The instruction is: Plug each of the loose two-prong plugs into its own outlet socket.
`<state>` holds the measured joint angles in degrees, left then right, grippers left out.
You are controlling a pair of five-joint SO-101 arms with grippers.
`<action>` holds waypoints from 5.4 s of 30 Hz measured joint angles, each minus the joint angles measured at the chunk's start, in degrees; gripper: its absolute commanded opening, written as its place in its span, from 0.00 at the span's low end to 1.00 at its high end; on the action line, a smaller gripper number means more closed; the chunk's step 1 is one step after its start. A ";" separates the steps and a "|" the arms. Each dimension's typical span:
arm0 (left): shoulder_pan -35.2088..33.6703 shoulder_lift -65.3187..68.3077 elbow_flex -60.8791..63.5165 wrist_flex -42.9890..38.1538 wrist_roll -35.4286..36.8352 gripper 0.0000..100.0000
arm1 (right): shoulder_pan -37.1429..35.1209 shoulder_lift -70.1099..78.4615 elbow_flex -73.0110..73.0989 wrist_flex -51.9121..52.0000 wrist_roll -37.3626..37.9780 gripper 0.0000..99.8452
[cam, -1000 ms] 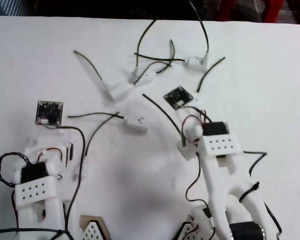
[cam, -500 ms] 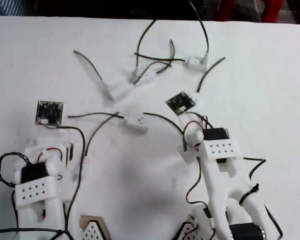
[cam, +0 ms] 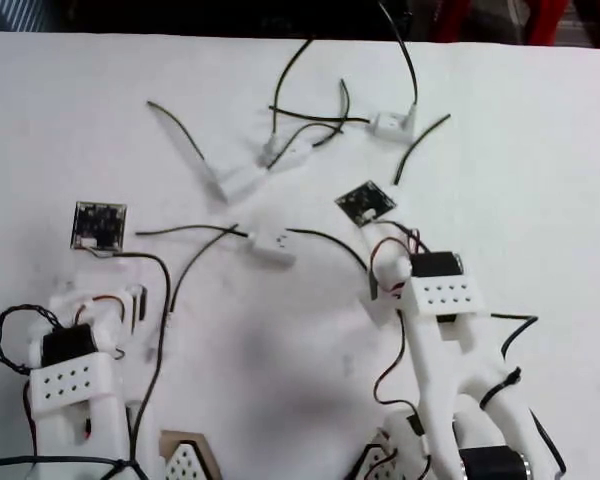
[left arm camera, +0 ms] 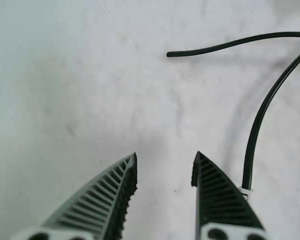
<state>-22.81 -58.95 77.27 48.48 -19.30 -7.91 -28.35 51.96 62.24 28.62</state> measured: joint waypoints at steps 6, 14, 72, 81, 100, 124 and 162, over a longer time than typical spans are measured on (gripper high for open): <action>0.00 0.00 0.00 0.00 0.00 0.18 | -0.18 3.69 -2.73 -0.09 -0.35 0.16; 0.00 0.00 0.00 0.00 0.00 0.18 | 2.29 21.54 -17.67 6.68 -3.16 0.16; 0.00 0.00 0.00 0.00 0.00 0.18 | 3.16 39.12 -29.80 17.32 -0.70 0.10; 0.00 0.00 0.00 0.00 0.00 0.18 | 3.08 39.38 -29.89 17.32 -0.70 0.05; 0.00 0.00 0.00 0.00 0.00 0.18 | 0.44 21.98 -31.38 30.07 -0.79 0.02; 11.60 0.00 -9.41 -5.27 14.24 0.18 | -22.77 -27.16 3.52 -14.51 -27.78 0.02; 45.89 0.00 -17.93 -5.36 5.54 0.19 | -25.67 -63.74 27.52 -19.78 -31.03 0.02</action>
<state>23.08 -58.95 59.34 43.12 -13.76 -33.58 -92.09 79.47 42.46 -2.42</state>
